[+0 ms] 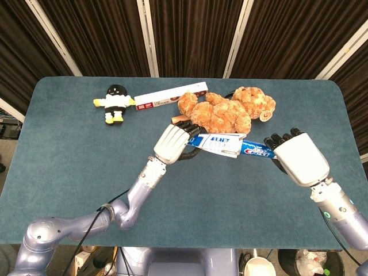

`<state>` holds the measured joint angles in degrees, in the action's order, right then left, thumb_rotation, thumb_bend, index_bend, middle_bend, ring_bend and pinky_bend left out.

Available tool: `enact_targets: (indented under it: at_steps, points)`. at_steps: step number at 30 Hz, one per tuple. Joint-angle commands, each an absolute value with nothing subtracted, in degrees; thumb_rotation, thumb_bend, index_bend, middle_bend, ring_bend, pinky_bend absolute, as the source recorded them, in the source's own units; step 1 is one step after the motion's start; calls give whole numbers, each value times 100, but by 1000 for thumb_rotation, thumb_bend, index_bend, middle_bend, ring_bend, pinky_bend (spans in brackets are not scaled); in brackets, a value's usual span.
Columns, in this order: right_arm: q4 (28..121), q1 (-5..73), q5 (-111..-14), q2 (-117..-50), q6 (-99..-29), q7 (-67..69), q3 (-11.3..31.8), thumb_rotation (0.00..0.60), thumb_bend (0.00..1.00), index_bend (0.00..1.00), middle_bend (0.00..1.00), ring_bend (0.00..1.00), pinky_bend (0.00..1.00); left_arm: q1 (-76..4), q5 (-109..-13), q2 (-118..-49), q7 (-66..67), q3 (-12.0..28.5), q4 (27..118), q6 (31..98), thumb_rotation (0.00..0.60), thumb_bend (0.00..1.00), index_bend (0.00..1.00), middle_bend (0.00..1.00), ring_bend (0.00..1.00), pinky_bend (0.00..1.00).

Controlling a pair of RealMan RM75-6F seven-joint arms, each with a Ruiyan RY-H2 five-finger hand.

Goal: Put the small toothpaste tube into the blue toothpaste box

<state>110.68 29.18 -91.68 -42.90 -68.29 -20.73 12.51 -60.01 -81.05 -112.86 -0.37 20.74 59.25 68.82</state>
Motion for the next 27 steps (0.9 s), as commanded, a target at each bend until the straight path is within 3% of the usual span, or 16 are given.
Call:
enact_targets:
  at_steps: [1,15,27]
  points:
    - [11017,3016,-9176,-4299,-6710,-2196,1275,600,360,707,743,728,593,-6028,-8082,-11293,-5,2072,5948,6826,600,444,347,483,443,450]
    - [10857,3178,-9320,-4290,-6427,-2490,1214,600,360,708,743,729,593,-6096,-7678,-11011,634,2245,6704,6430,600,443,347,482,444,473]
    - [10776,3089,-9374,-4142,-6706,-2250,1270,600,360,707,742,729,593,-6232,-7663,-11161,440,2276,6670,6366,600,444,346,482,444,473]
